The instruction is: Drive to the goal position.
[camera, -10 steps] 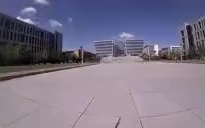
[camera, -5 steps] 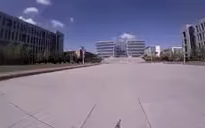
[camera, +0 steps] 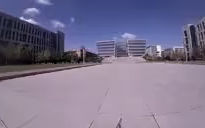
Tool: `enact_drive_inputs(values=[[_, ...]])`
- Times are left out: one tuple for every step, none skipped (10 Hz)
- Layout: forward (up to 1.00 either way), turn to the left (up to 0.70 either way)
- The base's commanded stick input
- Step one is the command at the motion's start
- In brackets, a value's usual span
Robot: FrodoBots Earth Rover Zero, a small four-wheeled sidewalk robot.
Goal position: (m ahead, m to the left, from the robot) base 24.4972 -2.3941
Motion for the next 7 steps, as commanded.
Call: enact_drive_inputs(values=[[0.7, -0.31], [0.7, -0.29], [0.7, -0.21], [0.7, -0.09], [0.7, 0.0], [0.7, 0.0], [0.7, 0.0]])
